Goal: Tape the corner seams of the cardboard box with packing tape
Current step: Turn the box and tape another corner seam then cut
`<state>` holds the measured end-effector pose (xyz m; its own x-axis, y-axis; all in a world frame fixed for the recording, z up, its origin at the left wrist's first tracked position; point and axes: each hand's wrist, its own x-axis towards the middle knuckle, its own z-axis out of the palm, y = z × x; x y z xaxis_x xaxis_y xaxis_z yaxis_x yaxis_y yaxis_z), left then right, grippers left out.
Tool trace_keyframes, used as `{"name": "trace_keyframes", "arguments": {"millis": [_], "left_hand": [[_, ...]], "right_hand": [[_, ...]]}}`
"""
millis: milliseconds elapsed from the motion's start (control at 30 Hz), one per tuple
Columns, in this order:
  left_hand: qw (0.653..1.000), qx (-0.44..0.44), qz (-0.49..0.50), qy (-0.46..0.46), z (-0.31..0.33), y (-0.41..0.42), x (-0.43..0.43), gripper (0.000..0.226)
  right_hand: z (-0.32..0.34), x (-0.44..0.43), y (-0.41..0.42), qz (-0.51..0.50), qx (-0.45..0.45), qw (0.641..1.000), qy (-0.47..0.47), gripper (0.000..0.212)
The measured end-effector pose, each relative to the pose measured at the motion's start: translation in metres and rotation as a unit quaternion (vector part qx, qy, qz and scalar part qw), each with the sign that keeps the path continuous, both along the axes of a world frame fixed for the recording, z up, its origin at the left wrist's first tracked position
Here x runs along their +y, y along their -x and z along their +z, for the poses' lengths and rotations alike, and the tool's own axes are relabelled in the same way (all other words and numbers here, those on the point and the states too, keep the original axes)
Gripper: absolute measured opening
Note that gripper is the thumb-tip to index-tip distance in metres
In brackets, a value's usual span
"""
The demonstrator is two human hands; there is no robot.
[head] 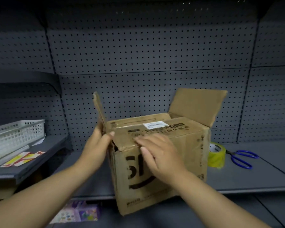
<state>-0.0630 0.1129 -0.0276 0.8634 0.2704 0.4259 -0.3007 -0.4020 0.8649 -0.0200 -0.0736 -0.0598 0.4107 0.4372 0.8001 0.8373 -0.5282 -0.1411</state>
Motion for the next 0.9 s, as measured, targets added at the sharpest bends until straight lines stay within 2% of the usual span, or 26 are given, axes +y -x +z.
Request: {"name": "trace_keyframes", "arguments": {"millis": [33,67,167,433,667,833,900], "left_hand": [[1.0,0.009,0.002,0.021,-0.002,-0.009,0.007,0.036],[1.0,0.007,-0.001,0.025,-0.005,-0.018,0.012,0.029],[1.0,-0.015,0.013,-0.001,-0.004,-0.033,0.012,0.037],[0.997,-0.014,-0.011,-0.074,-0.012,-0.065,0.019,0.056],[0.998,-0.004,0.032,-0.047,-0.015,-0.073,0.032,0.047],[0.998,0.006,0.052,-0.025,-0.018,-0.08,0.044,0.075],[0.997,0.012,0.071,-0.033,-0.017,-0.08,0.046,0.069]], "right_hand": [[-0.001,-0.005,-0.005,-0.056,0.024,0.998,0.003,0.043],[-0.002,-0.01,-0.01,-0.104,0.039,0.994,0.011,0.046],[-0.007,-0.015,-0.023,-0.18,0.019,0.983,0.04,0.045],[-0.005,-0.012,-0.057,-0.182,0.052,0.981,0.036,0.044],[-0.007,-0.012,-0.064,-0.172,0.035,0.984,0.005,0.039],[-0.007,-0.01,-0.069,-0.159,0.039,0.986,-0.011,0.038],[-0.009,-0.01,-0.07,-0.157,0.033,0.987,-0.017,0.037]]}}
